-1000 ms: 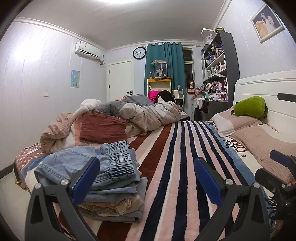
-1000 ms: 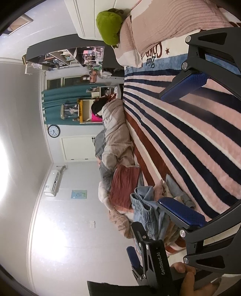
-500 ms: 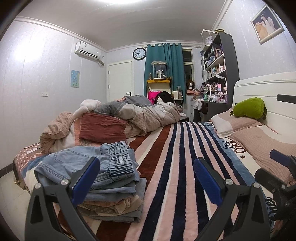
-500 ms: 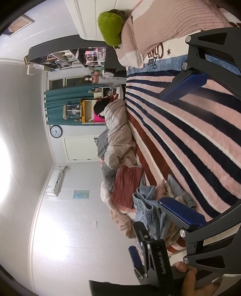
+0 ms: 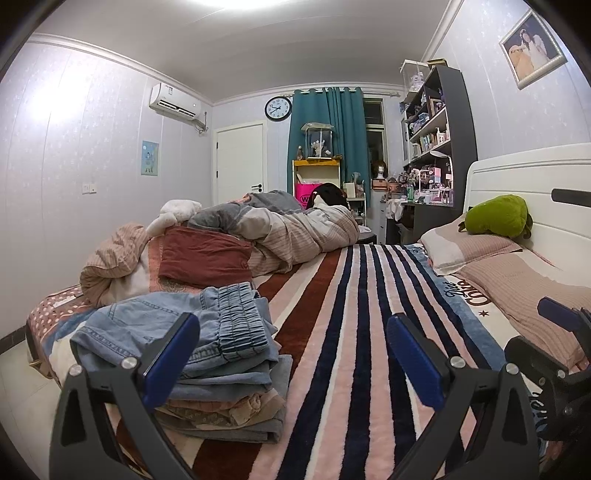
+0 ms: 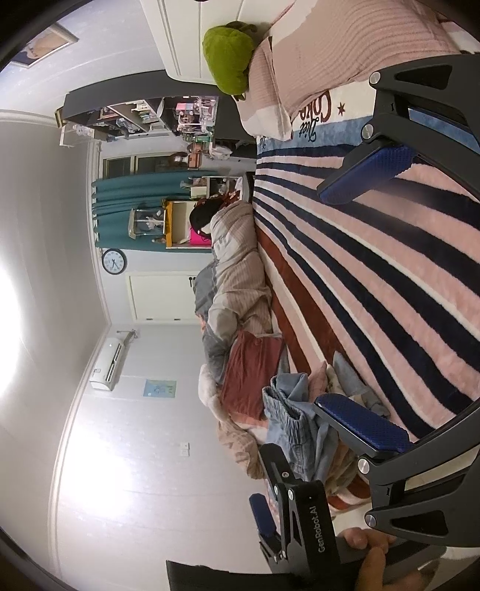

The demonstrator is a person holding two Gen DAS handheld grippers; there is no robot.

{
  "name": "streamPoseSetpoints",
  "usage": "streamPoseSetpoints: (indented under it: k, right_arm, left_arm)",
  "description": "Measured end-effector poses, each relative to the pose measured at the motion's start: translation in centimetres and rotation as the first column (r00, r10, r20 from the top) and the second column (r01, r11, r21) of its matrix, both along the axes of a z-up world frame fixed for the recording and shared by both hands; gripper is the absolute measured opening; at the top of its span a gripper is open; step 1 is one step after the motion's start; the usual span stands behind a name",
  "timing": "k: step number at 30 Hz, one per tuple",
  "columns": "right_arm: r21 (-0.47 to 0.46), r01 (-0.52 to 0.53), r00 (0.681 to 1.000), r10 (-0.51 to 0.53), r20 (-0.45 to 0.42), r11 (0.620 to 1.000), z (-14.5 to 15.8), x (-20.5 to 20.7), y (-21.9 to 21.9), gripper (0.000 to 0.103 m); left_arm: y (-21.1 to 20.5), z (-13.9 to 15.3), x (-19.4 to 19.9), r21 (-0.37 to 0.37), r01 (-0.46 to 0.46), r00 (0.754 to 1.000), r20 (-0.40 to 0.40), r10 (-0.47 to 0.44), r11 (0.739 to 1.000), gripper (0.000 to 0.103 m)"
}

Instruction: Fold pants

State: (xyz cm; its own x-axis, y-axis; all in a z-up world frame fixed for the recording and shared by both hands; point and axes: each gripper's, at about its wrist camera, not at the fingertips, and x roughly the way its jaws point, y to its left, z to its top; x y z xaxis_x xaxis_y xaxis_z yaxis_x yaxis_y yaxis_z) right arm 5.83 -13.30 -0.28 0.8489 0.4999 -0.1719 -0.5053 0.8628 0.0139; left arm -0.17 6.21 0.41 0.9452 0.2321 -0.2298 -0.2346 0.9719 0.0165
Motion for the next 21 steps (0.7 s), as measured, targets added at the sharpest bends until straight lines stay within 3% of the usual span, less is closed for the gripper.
streamPoseSetpoints:
  k: [21]
  right_arm:
    - [0.036,0.002,1.0,-0.001,-0.02,0.999,-0.05,0.4,-0.79,0.102]
  left_arm:
    - [-0.05,0.0,-0.09,0.0,0.0,1.0,0.0,0.0,1.0,0.1]
